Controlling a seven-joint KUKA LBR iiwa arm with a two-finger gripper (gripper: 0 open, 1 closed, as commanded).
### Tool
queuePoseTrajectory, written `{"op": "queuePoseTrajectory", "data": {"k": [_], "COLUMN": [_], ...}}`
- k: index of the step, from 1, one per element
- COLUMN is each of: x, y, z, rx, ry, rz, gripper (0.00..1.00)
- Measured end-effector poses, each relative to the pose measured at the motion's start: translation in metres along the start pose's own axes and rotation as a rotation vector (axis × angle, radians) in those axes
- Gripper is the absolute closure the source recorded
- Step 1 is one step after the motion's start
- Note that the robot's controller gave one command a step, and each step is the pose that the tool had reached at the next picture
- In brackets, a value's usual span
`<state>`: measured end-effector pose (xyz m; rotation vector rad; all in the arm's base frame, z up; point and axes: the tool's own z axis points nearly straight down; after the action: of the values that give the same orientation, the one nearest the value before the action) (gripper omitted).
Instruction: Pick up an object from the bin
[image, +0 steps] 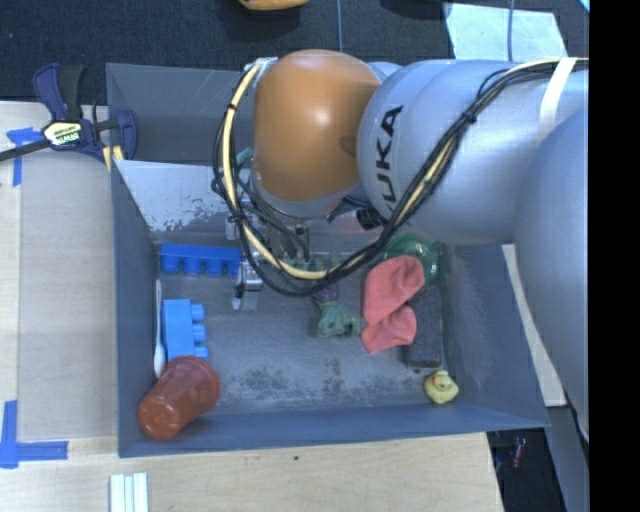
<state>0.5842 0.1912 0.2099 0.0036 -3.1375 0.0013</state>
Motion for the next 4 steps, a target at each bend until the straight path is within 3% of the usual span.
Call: {"op": "queuePoseTrajectory", "data": {"k": [1, 2, 3, 4], "x": [-0.002, -0.038, -0.018, -0.037], "y": [-0.001, -0.025, -0.097, -0.101], "z": [-0.004, 0.056, 0.042, 0.106], "rx": [-0.002, -0.003, -0.005, -0.004], "ry": [-0.007, -0.013, -0.014, -0.014], "rz": [0.002, -0.031, -0.034, -0.022], "gripper": [0.0, 0.0, 0.0, 0.0]}}
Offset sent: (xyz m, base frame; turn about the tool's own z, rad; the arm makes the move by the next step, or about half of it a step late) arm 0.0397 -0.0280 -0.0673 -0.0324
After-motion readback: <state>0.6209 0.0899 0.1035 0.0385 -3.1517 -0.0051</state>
